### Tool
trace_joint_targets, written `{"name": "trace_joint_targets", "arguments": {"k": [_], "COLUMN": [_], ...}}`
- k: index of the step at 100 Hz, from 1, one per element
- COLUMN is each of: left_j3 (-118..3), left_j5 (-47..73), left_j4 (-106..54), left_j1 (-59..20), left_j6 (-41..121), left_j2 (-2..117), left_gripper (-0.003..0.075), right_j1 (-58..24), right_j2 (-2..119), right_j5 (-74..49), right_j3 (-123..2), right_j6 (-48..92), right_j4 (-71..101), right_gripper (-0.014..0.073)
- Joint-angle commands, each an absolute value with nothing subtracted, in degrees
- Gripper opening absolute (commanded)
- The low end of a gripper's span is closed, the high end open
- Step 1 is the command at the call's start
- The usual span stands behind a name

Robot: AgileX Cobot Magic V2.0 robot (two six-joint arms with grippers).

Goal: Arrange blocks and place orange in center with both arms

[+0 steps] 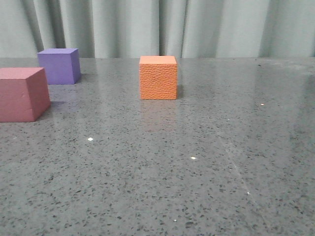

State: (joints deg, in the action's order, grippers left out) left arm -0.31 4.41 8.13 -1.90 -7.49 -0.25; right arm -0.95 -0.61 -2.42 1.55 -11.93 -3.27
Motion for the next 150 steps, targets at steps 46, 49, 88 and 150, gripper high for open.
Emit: {"name": "trace_joint_targets", "arguments": {"k": [46,49,88,150], "left_j3": [2.9,2.9,-15.2,-70.6], "left_j5": [-2.4,-4.4,0.7,52.7], "left_j4": [8.0,8.0,5.4,-1.2], "left_j1": [-1.8,-1.8,-1.8,-1.8], "left_j6": [-8.0,-8.0,-9.3,-3.2], "left_j2": [-2.1,-2.1,5.7,56.7], "left_gripper": [-0.0019,-0.0019,-0.0019,-0.0019], "right_j1": [-0.9,-0.9,-0.9,-0.9], "right_j2": [-1.7,-1.7,-1.7,-1.7], "right_j5": [2.5,2.5,2.5,2.5], "right_j3": [0.8,0.8,0.8,0.8], "right_j6": [-11.9,-11.9,-11.9,-11.9], "right_j4": [-3.2,-3.2,-3.2,-3.2], "right_gripper": [-0.0067,-0.0067,-0.0067,-0.0067]}}
